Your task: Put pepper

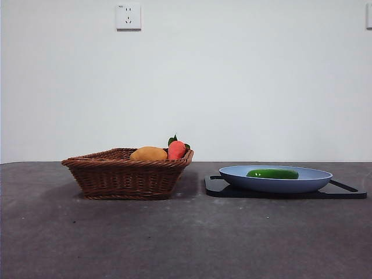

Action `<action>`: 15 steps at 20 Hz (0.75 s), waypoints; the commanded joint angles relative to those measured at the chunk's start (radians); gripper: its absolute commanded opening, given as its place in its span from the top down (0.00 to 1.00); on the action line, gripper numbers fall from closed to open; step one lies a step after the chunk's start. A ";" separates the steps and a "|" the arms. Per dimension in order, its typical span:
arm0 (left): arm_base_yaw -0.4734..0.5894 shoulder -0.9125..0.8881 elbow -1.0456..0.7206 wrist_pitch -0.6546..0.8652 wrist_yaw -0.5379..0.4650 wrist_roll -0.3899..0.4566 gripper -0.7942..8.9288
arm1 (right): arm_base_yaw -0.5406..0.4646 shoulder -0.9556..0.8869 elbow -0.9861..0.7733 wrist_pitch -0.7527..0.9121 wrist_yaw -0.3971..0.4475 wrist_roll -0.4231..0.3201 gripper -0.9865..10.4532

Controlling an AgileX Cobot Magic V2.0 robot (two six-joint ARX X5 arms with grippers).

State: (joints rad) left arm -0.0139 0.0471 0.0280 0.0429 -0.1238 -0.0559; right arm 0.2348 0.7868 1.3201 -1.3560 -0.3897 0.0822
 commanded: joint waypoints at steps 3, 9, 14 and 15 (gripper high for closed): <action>0.003 -0.025 -0.021 -0.060 0.000 -0.024 0.91 | 0.003 0.005 0.018 -0.014 0.003 0.006 0.91; 0.003 -0.025 -0.021 -0.217 0.018 -0.052 0.91 | 0.003 0.005 0.018 -0.014 0.003 0.006 0.91; 0.003 -0.024 -0.021 -0.187 0.024 -0.053 0.91 | 0.003 0.005 0.018 -0.014 0.002 0.006 0.91; 0.003 -0.024 -0.021 -0.186 0.025 -0.053 0.91 | 0.003 0.005 0.018 -0.014 0.003 0.006 0.91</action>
State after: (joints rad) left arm -0.0139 0.0261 0.0174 -0.1547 -0.0971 -0.0994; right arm 0.2348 0.7868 1.3201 -1.3560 -0.3897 0.0822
